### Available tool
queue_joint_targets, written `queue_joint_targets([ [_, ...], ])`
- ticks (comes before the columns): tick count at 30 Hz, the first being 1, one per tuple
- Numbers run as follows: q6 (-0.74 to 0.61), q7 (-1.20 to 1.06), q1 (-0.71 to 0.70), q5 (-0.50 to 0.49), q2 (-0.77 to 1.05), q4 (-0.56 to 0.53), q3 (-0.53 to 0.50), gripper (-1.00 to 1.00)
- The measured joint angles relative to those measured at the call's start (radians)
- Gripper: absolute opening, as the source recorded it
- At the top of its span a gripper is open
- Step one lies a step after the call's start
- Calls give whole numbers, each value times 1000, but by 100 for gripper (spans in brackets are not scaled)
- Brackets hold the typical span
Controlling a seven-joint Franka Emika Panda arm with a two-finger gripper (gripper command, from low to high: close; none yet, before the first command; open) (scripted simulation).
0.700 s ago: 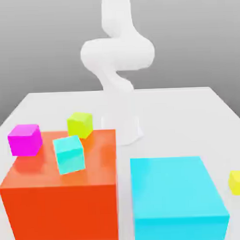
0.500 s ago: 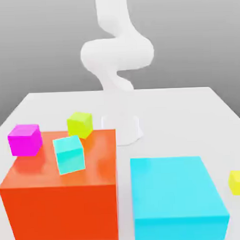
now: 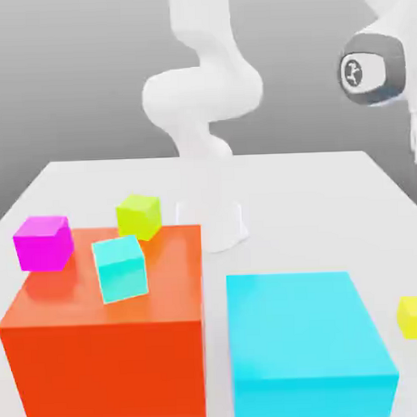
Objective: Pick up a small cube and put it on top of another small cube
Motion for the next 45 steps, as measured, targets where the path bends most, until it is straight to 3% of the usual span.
queue_joint_targets([
  [9,182,27,133,-209,322,-7,-38,0],
  [10,210,34,143,-219,358,-1,-50,-100],
  [17,217,37,147,-222,367,1,-54,-100],
  [24,31,-76,61,-132,149,-25,-34,-100],
  [33,-254,-351,-275,-95,-107,23,-210,-100],
  [45,-594,-606,-601,-205,-393,76,-516,-100],
])
